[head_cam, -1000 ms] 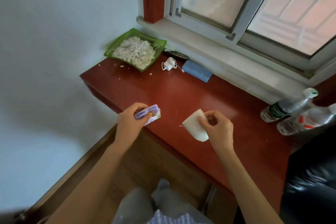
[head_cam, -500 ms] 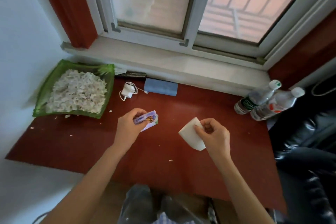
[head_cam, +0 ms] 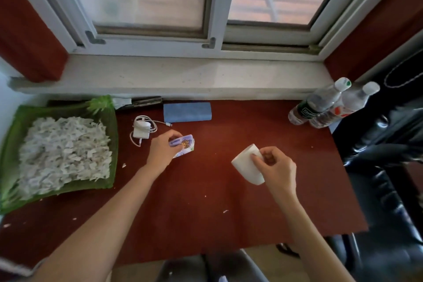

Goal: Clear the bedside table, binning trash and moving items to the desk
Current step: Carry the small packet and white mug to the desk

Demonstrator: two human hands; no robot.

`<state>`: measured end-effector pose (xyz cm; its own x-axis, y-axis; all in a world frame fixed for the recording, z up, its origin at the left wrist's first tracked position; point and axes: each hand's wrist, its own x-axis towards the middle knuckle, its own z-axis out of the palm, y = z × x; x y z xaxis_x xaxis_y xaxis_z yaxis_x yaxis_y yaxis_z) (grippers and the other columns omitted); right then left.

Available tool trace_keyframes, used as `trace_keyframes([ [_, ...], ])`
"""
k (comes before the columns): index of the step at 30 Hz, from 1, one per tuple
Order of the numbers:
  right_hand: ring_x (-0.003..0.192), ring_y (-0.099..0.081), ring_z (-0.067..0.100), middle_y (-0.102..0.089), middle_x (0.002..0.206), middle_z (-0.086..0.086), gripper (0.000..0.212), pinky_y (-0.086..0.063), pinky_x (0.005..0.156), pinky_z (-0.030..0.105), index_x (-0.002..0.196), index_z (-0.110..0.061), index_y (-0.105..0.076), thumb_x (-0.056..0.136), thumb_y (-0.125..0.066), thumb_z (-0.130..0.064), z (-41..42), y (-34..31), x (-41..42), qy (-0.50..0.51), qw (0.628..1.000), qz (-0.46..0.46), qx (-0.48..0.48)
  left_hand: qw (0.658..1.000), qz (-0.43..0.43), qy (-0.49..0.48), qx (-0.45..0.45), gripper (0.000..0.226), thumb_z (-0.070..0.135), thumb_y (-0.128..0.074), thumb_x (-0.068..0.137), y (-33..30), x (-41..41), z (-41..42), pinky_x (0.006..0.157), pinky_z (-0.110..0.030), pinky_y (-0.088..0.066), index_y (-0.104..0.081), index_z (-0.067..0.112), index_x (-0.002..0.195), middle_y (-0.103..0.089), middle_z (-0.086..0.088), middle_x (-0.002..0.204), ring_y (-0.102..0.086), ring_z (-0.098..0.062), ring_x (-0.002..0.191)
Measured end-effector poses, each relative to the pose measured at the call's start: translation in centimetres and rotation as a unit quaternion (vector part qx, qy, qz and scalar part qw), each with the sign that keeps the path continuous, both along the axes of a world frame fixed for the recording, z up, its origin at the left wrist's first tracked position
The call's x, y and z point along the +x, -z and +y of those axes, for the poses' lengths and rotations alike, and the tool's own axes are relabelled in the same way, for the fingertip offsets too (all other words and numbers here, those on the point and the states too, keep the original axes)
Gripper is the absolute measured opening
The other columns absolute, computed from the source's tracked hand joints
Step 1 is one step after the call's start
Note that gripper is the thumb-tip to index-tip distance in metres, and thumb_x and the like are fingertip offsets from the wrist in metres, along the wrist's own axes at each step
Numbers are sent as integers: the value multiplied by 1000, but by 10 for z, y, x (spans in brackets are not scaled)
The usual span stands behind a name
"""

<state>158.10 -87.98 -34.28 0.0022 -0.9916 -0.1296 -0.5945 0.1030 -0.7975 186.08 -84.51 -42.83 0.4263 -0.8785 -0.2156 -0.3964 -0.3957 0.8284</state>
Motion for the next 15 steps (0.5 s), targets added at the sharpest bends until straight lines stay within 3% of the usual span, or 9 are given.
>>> trace_keyframes([
  [8,71,-60,6,-66,74,-10,6,-48,65,29,80,-27,-65,79,-71,-27,-22,8,11,2,1000,-1,-3,998,-53,23,19,20,10,-70,74,24,6,-28,73,-30,-49,-67,20,91,-69,3,85,-64,-16,82],
  [12,68,-57,3,-64,73,-9,6,-43,60,24,79,-26,-63,80,-69,-26,-32,12,17,5,1000,-5,-5,990,-136,45,13,28,15,-70,76,24,3,-30,68,-31,-44,-66,20,103,-66,-1,96,-62,-22,88],
  [15,66,-54,1,-63,71,-8,6,-40,58,20,79,-25,-63,80,-69,-25,-39,14,18,5,1000,-3,-3,979,-195,51,-10,43,7,-75,71,24,-1,-27,76,-37,-47,-64,9,112,-62,-10,107,-58,-30,99],
])
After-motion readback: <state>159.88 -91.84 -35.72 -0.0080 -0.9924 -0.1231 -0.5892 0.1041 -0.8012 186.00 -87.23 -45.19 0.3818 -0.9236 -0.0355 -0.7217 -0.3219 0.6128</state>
